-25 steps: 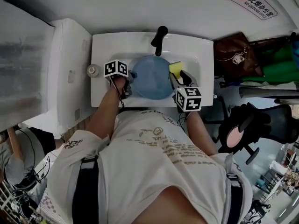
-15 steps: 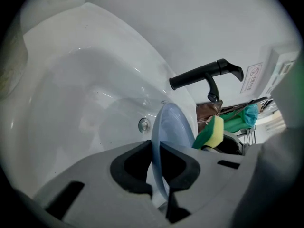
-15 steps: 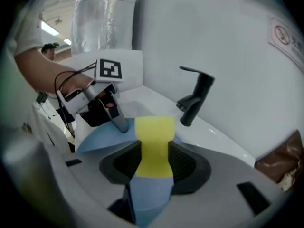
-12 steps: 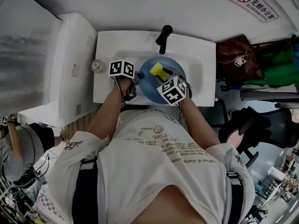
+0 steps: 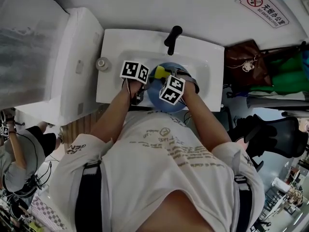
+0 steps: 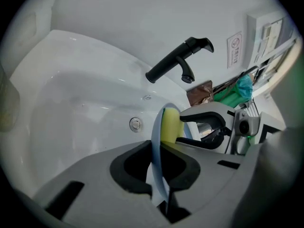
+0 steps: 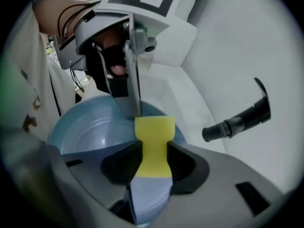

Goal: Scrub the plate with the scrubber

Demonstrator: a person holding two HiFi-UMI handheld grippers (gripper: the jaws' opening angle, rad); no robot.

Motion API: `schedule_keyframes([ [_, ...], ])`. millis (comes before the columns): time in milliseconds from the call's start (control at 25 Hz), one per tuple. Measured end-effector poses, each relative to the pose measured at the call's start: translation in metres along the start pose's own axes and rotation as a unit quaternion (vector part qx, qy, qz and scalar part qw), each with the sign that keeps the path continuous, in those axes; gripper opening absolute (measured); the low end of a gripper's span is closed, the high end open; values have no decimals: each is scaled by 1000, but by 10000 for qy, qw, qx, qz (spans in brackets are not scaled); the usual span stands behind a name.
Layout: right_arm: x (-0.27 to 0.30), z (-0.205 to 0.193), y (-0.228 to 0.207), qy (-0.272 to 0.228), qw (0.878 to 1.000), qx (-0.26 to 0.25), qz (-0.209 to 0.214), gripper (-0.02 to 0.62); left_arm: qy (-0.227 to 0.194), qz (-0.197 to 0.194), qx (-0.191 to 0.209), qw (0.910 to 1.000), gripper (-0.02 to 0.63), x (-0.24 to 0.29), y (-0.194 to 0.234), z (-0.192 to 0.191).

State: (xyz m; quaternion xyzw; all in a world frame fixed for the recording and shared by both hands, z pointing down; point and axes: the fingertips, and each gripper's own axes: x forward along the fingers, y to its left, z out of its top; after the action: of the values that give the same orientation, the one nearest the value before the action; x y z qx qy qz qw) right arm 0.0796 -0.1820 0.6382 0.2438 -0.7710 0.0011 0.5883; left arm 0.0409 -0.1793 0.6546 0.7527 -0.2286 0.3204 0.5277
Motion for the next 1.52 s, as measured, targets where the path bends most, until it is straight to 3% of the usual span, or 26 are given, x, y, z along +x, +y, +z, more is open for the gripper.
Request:
schedule_keyframes([
  [280,1,3,0,151,9985,-455,280,167,-31,55,410,9991,40,-4,-6,4],
  [560,-1,-4,-12,243,9966,268,734,167,-5,76,755,9971,38,-6,-11,4],
  [800,-1,-34,-33,429,9929,953,577,167,-33,7,641,9979,40,-8,-13,5],
  [960,0,-50,-37,461,9889,1316,510,172,-132,-176,363,9991,40,-10,-8,3],
  [1520,3,-68,-22,471,9810,1849,366,183,-488,-183,-34,9986,41,-29,12,2],
])
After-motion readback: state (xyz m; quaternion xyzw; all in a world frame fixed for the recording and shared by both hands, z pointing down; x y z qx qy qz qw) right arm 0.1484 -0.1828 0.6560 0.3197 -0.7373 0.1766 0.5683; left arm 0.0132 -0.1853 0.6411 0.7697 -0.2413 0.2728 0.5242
